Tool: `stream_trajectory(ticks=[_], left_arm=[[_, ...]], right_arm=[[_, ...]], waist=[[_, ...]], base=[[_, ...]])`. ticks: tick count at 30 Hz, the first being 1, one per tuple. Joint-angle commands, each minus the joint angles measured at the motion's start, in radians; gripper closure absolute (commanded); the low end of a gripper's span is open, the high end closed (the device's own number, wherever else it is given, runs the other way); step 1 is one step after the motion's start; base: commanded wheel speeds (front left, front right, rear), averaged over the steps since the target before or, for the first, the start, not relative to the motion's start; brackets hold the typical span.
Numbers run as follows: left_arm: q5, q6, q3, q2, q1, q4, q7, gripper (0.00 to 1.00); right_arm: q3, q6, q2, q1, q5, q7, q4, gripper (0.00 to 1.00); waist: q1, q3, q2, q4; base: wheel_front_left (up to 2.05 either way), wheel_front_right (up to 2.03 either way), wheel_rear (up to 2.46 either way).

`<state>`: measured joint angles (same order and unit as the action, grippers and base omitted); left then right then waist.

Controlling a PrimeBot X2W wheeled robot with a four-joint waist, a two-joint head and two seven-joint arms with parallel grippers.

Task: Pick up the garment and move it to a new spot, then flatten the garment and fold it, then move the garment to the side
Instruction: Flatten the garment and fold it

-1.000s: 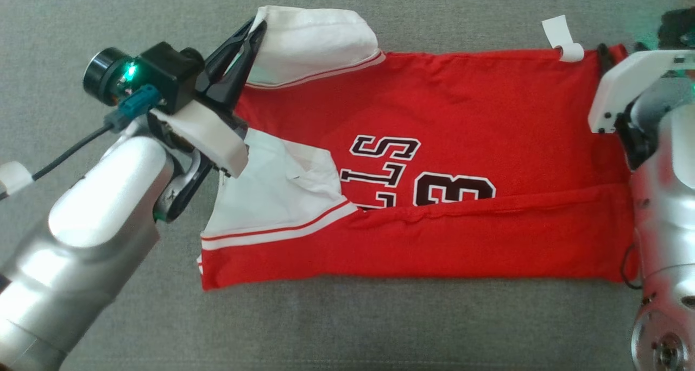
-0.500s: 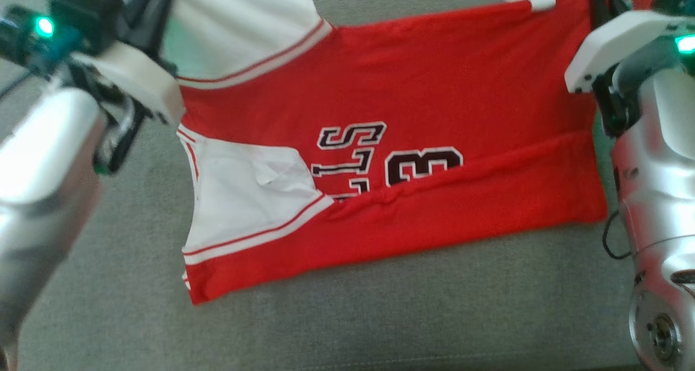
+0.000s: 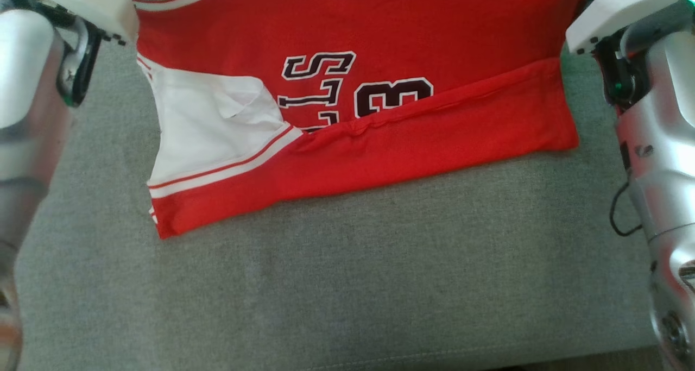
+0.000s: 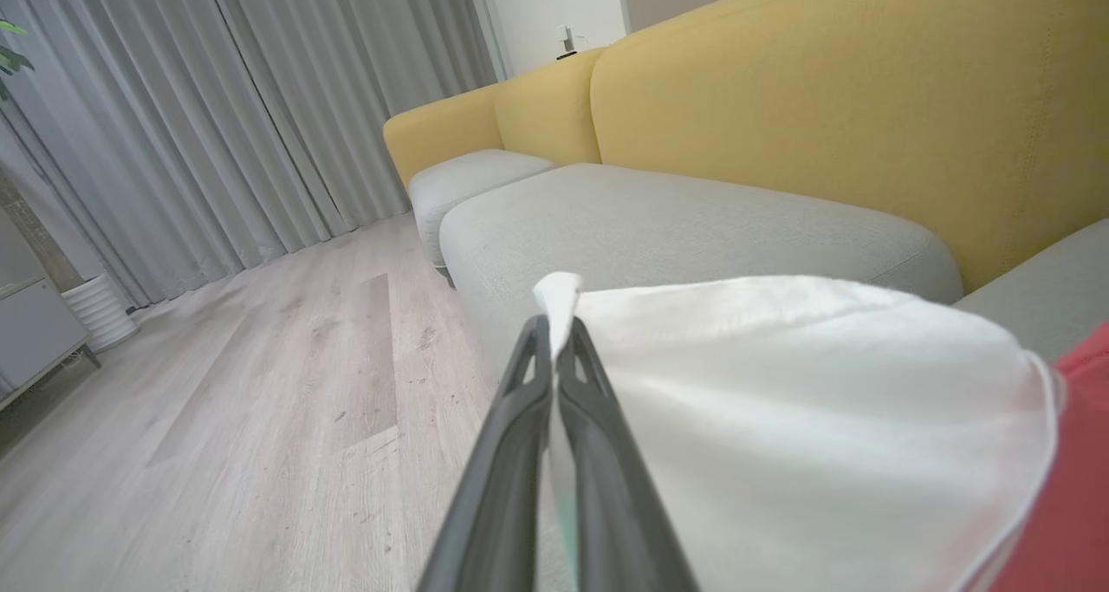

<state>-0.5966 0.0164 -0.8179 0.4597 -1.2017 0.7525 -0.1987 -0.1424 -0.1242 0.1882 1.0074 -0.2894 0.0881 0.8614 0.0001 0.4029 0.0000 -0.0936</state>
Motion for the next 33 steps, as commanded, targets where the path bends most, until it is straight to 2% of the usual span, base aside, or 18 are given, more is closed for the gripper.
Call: stream_trajectory(ticks=[1,6,9,14,21,26,33], left_arm=[[0.008,-0.011,0.035,0.027,-0.051,0.004,-0.015,1.00],[0.002,-0.049,0.015,-0.009,-0.020,0.059,-0.036,1.00],[-0.044,-0.084,0.028,-0.029,0.019,0.079,-0.038,1.00],[-0.062,-0.121,-0.009,-0.022,0.085,0.074,-0.016,1.00],[-0.076,-0.139,-0.078,0.031,0.195,-0.004,0.062,1.00],[-0.128,-0.145,-0.143,0.099,0.311,-0.111,0.190,1.00],[-0.165,-0.138,-0.188,0.162,0.409,-0.241,0.288,1.00]], right_arm=[[-0.028,-0.007,0.009,0.018,-0.019,0.011,-0.022,1.00],[-0.087,-0.007,0.045,-0.014,-0.087,0.017,-0.005,1.00],[-0.142,-0.007,0.081,-0.044,-0.112,0.015,-0.003,1.00],[-0.217,-0.007,0.146,-0.099,-0.174,0.001,-0.004,1.00],[-0.312,-0.007,0.224,-0.178,-0.289,-0.064,-0.049,1.00],[-0.408,-0.007,0.300,-0.243,-0.368,-0.158,-0.097,1.00],[-0.512,-0.007,0.375,-0.304,-0.471,-0.313,-0.157,1.00]], waist=[[-0.0001,-0.002,0.0000,0.005],[-0.0001,-0.024,0.0000,0.029],[-0.0001,-0.045,0.0000,0.047],[-0.0001,-0.079,0.0000,0.076],[-0.0001,-0.122,0.0000,0.093],[-0.0001,-0.155,0.0000,0.096],[-0.0001,-0.188,0.0000,0.092]], base=[[0.00,0.00,0.00],[0.00,0.00,0.00],[0.00,0.00,0.00],[0.00,0.00,0.00],[0.00,0.00,0.00],[0.00,0.00,0.00],[0.00,0.00,0.00]])
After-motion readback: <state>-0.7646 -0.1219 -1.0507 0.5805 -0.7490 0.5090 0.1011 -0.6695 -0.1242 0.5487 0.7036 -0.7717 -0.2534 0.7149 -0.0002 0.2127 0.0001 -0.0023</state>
